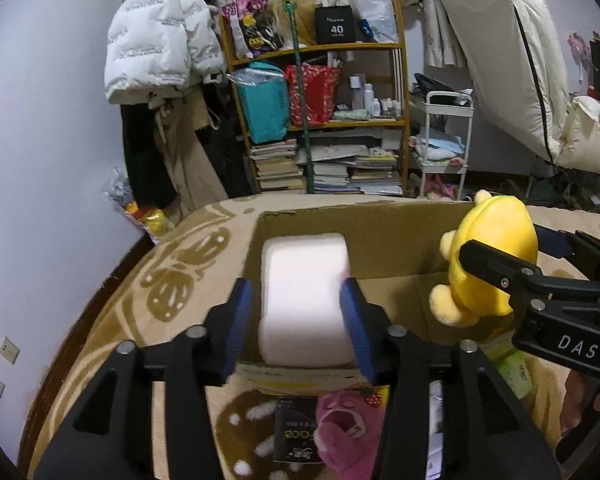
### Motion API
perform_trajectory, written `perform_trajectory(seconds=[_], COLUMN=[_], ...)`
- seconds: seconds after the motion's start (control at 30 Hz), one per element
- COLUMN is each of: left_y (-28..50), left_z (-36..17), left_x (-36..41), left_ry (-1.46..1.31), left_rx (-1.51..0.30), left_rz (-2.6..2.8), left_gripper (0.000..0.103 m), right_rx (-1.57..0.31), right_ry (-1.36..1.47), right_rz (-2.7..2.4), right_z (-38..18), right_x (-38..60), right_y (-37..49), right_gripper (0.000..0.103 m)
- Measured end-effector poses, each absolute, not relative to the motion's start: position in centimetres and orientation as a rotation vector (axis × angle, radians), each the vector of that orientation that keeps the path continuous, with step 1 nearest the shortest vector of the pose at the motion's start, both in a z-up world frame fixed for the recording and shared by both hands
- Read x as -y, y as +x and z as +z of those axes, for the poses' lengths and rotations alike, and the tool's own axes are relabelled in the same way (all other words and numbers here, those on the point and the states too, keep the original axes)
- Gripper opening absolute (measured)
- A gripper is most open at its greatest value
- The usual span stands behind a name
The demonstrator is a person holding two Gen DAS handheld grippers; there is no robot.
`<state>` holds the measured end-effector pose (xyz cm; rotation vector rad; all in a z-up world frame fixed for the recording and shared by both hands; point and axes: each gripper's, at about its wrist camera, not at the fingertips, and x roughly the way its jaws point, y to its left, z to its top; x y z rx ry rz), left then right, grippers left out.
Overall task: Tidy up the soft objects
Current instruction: 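Drop the pink cushion into the box with the left tool while the right tool drops the yellow plush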
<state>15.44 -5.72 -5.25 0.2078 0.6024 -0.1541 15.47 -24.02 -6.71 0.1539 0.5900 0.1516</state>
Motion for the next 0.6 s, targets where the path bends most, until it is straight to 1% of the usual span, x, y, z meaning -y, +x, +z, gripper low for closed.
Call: perform_trajectory(seconds=[0.1, 0.17, 0.2, 0.33, 0.37, 0.43, 0.5, 0.53, 0.6], left_y=[15.3, 15.3, 15.3, 15.5, 15.6, 15.8, 15.8, 15.8, 15.7], left_z=[-5.0, -4.9, -4.9, -4.9, -4.8, -4.8, -4.7, -4.7, -4.4], left_x=[5.7, 5.6, 5.6, 5.3, 5.2, 4.8, 4.4, 4.1, 3.7], left_ry=[0.204, 0.202, 0.203, 0.198, 0.191, 0.179, 0.165, 0.156, 0.141], left_rx=[-0.596, -0.599, -0.6, -0.611, -0.616, -0.625, -0.628, -0.632, -0.637], left_rz=[-0.163, -0.166, -0.167, -0.16, -0.157, -0.148, -0.142, -0.139, -0.136], left_gripper=[0.056, 0.06, 0.064, 0.066, 0.067, 0.078, 0.081, 0.082, 0.083], right_rx=[-0.601, -0.61, -0.614, -0.635, -0.637, -0.633, -0.628, -0.629, -0.629], right_ry=[0.163, 0.161, 0.161, 0.157, 0.153, 0.148, 0.143, 0.139, 0.137], right_rz=[0.16, 0.164, 0.167, 0.182, 0.182, 0.186, 0.19, 0.185, 0.179], right_z=[-7.0, -7.1, -7.2, -7.7, -7.7, -7.6, -7.5, -7.5, -7.4], right_x=[24.1, 24.1, 24.0, 23.9, 23.8, 23.8, 23.7, 23.7, 23.7], right_y=[15.6, 15.8, 15.8, 16.1, 16.1, 16.2, 16.1, 16.0, 15.9], right_gripper=[0.084, 0.086, 0.087, 0.088, 0.09, 0.092, 0.092, 0.093, 0.1])
